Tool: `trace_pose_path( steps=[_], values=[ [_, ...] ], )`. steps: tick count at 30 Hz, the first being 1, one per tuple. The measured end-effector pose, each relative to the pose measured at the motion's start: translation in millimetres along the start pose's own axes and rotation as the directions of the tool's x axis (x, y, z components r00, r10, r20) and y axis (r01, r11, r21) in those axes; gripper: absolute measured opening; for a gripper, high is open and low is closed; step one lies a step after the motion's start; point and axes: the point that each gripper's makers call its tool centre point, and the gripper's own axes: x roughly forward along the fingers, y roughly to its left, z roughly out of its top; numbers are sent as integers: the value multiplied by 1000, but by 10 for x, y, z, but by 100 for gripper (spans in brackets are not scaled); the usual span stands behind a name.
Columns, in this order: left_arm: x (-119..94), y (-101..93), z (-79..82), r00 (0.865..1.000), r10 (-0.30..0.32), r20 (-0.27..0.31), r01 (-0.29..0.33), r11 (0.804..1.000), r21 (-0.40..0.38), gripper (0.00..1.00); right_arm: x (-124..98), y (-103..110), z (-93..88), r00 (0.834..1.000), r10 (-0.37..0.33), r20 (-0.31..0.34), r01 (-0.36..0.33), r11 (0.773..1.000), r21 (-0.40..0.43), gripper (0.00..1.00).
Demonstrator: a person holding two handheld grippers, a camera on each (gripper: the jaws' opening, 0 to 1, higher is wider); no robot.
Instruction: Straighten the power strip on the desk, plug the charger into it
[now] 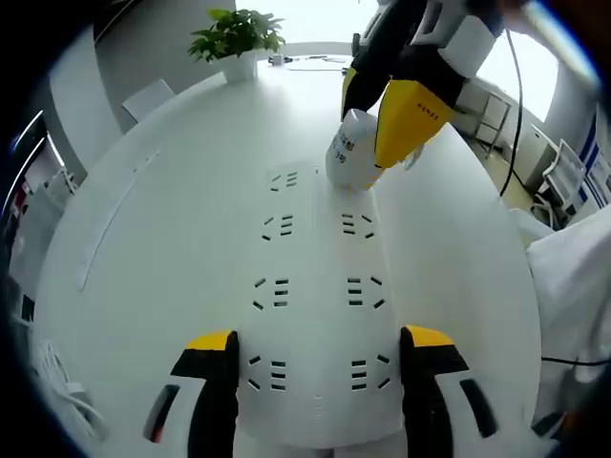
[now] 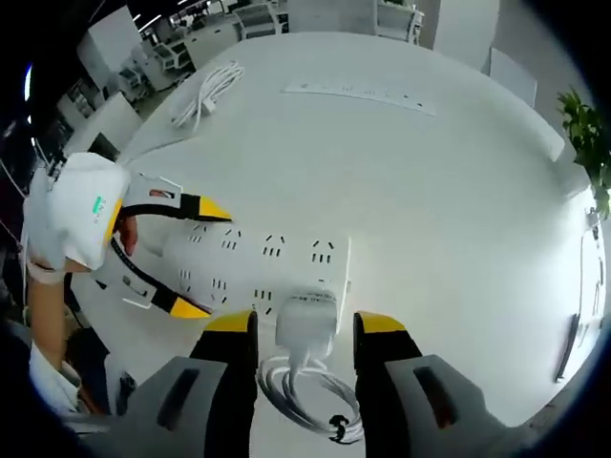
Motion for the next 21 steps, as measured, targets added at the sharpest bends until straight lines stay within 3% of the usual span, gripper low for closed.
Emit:
trace_pose_path(
  steps=[6, 8, 11, 21],
  values=[
    [-2, 2, 3, 1000, 1, 3, -1, 1000, -1, 69, 37, 2, -19, 1000, 7, -1, -7, 1000, -3, 40],
    [-3, 3, 2, 1000, 1, 2, -1, 1000, -1, 69, 61, -13, 69, 1000, 3, 11, -2, 1000, -19, 40],
    [-6, 4, 1, 1000, 1, 5, -1, 1000, -1, 69, 81, -21, 41, 1000, -7, -4, 6, 999, -33, 26],
    [-7, 13, -3, 1000, -1, -3, 1, 1000, 2, 69, 86, -16, 42, 998, -6, -56, 5, 1000, -20, 24]
  ],
)
